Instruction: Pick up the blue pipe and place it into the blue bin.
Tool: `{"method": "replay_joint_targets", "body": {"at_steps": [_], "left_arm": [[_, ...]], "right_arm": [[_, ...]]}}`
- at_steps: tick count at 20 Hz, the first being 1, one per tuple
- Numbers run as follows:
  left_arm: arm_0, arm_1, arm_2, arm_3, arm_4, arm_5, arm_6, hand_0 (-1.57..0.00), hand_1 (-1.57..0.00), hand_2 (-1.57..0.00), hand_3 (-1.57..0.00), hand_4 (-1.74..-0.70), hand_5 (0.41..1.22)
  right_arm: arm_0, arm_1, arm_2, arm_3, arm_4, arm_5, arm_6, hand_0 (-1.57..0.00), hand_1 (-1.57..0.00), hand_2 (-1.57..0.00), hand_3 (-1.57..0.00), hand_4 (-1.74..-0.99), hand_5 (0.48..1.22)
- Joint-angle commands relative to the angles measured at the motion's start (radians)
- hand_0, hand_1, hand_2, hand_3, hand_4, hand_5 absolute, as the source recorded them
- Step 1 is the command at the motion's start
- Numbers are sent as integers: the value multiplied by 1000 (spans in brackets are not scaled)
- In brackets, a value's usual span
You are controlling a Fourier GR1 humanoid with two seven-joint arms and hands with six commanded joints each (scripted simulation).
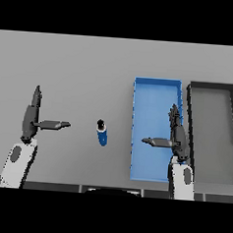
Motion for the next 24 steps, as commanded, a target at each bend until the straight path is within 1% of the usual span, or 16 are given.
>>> {"method": "replay_joint_targets", "body": {"at_steps": [1, 5, 6, 7, 8, 9, 10, 11, 12, 13, 14, 15, 16, 18, 22, 24], "left_arm": [[0, 0, 1, 0, 0, 0, -5, 1, 1, 1, 1, -1074, 591], [4, 1, 1, -2, 1, -1, -10, 1, 1, 1, 1, -1074, 591], [2, 1, 0, -9, 1, 2, -7, 1, 1, 1, 1, -1074, 591], [8, 79, -37, -20, 5, -136, -46, 1, 1, 1, 1, -1074, 591], [7, 138, -49, -14, 16, -231, -66, 1, 1, 1, 1, -1073, 590], [-1, 173, -54, -11, 25, -287, -73, 1, 1, 1, 1, -1074, 589], [-1, 183, -60, 2, 34, -327, -86, 1, 1, 1, 1, -1076, 587], [-1, 191, -60, 14, 34, -348, -99, 1, 1, 1, 1, -1077, 588], [1, 198, -66, -2, 36, -358, -102, 1, 1, 1, 1, -1078, 591], [0, 204, -66, -5, 39, -367, -101, 1, 1, 1, 1, -1080, 596], [-3, 203, -72, -16, 40, -367, -87, 1, 1, 1, 1, -1080, 600], [11, 209, -73, -25, 50, -384, -99, 1, 1, 1, 1, -1085, 604], [18, 219, -71, -38, 59, -397, -109, 1, 1, 1, 1, -1086, 605], [52, 229, -105, -76, 55, -446, -137, 1, 1, 1, 1, -1096, 583], [84, 221, -188, -149, 43, -513, -113, 1, 1, 1, 1, -1124, 514], [78, 205, -224, -184, 32, -525, -100, 1, 1, 1, 1, -1158, 497]], "right_arm": [[0, 0, 0, 0, 0, -1, 0, 1, 1, 1, 1, -1225, 617], [4, 2, 3, -3, 1, -1, -1, 1, 1, 1, 1, -1225, 617], [8, 1, -1, 4, -3, 4, -12, 1, 1, 1, 1, -1225, 617], [39, -43, 38, -28, 45, 36, -62, 1, 1, 1, 1, -1225, 617], [58, -71, 63, -63, 83, 45, -75, 1, 1, 1, 1, -1224, 618], [69, -89, 80, -82, 102, 57, -82, 1, 1, 1, 1, -1225, 618], [87, -100, 94, -100, 121, 62, -85, 1, 1, 1, 1, -1225, 620], [102, -99, 111, -117, 142, 59, -87, 1, 1, 1, 1, -1223, 620], [98, -104, 115, -125, 154, 55, -62, 1, 1, 1, 1, -1215, 618], [95, -116, 110, -121, 162, 53, -55, 1, 1, 1, 1, -1203, 614], [89, -110, 114, -115, 172, 44, -44, 1, 1, 1, 1, -1196, 609], [101, -106, 122, -125, 185, 36, -32, 1, 1, 1, 1, -1186, 601], [106, -108, 123, -132, 189, 34, -46, 1, 1, 1, 1, -1185, 597], [95, -111, 122, -121, 190, 36, -49, 1, 1, 1, 1, -1187, 600], [96, -118, 124, -127, 182, 50, -72, 1, 1, 1, 1, -1205, 611], [96, -114, 130, -130, 191, 47, -54, 1, 1, 1, 1, -1208, 612]]}}
